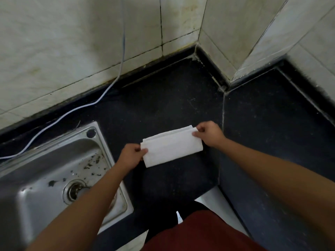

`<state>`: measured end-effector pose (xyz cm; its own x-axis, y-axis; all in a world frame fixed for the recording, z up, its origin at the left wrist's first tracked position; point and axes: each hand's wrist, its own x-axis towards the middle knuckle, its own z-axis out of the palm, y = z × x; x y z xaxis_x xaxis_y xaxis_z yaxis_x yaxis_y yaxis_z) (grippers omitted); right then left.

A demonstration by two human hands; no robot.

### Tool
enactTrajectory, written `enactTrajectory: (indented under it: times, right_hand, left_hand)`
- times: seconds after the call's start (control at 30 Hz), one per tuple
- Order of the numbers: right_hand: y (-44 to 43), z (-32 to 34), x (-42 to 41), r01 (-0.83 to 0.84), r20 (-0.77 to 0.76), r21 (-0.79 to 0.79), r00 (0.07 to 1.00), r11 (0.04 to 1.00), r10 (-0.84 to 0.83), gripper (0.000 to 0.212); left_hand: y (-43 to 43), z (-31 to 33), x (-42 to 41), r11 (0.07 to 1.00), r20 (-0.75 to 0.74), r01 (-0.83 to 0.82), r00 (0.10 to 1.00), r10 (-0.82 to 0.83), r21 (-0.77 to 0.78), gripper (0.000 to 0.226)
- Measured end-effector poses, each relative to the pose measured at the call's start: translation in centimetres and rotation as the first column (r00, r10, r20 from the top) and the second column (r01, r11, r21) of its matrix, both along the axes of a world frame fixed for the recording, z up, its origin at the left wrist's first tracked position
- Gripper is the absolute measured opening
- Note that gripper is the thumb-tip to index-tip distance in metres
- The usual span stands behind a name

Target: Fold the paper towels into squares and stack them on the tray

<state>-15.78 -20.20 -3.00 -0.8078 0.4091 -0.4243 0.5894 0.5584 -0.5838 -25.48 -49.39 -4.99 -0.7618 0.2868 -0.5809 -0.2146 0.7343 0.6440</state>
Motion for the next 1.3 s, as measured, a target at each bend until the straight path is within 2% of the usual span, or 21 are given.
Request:
enactTrajectory:
  times: [0.1,0.2,0.33,0.47,0.53,0.6,0.73,0.83,0.97,1.03,1.1,1.17,1.3]
  right_hand:
    - [-0.3,-1.3,-1.6,0.008,0.087,0.062,0.996,0.998,-0.013,0.01]
    - [-0.6,-2.2,-2.3,0.016,0.129,0.122,0.991,0.992,-0.032,0.018]
    - [-0.6,-3.0,-2.6,-0.019,0.165,0.206,0.986,0.978,-0.016,0.022]
    - [0.2,-3.3,-1.8,-0.042,0.117,0.309,0.993,0.95,0.006,0.025]
    - [0.4,-3.2,-1.1,-0.041,0.053,0.327,0.998,0.944,0.025,0.025]
    - [0.3,-3.2,-0.5,-0.067,0.062,0.305,0.997,0.95,0.05,0.031]
    - [-0.9,-3.0,-0.2,-0.198,0.279,0.283,0.953,0.939,0.117,0.047]
    - [-1.5,-2.7,-1.3,-0.093,0.337,0.191,0.941,0.977,0.023,0.038]
    - [-1.0,-2.7,-2.4,0.175,0.372,-0.033,0.916,0.984,-0.151,0.031]
    - [-1.0,-2.2,-2.4,0.346,0.358,-0.219,0.898,0.912,-0.255,0.022]
    - [-1.3,-0.9,-2.3,0.466,0.386,-0.379,0.865,0.8,-0.321,0.014]
    - [-1.6,0.3,-2.2,0.476,0.362,-0.439,0.87,0.762,-0.334,0.014]
    - [-4.8,2.1,-3.2,0.347,0.228,-0.474,0.936,0.809,-0.268,0.017]
  left_hand:
    - [1.0,-0.7,-1.3,0.998,-0.001,-0.046,0.999,0.046,-0.046,0.027]
    - [1.7,-1.5,-1.8,0.992,-0.001,-0.064,0.998,0.065,-0.105,0.027]
    - [2.2,-2.1,-1.8,0.982,-0.066,-0.015,0.998,0.003,-0.187,0.027]
    - [2.4,-1.7,-1.3,0.941,-0.157,0.015,0.985,-0.072,-0.339,0.02]
    - [2.1,-1.2,-0.6,0.924,-0.302,0.025,0.941,-0.15,-0.381,0.02]
    - [2.0,-0.8,0.2,0.916,-0.427,0.126,0.855,-0.296,-0.381,0.019]
    - [1.6,-1.2,2.1,0.79,-0.37,0.416,0.718,-0.589,-0.45,0.022]
    - [0.3,-2.1,2.5,0.73,-0.412,0.464,0.614,-0.674,-0.502,0.027]
    - [-0.1,-2.2,2.4,0.722,-0.445,0.46,0.576,-0.686,-0.517,0.032]
    - [0.0,-1.9,2.4,0.728,-0.438,0.458,0.589,-0.679,-0.511,0.035]
    - [-0.3,-1.5,2.5,0.753,-0.436,0.435,0.625,-0.647,-0.494,0.039]
    - [-0.9,-1.2,2.4,0.792,-0.458,0.398,0.658,-0.598,-0.463,0.039]
    - [-3.1,-0.2,1.9,0.86,-0.474,0.326,0.73,-0.493,-0.392,0.029]
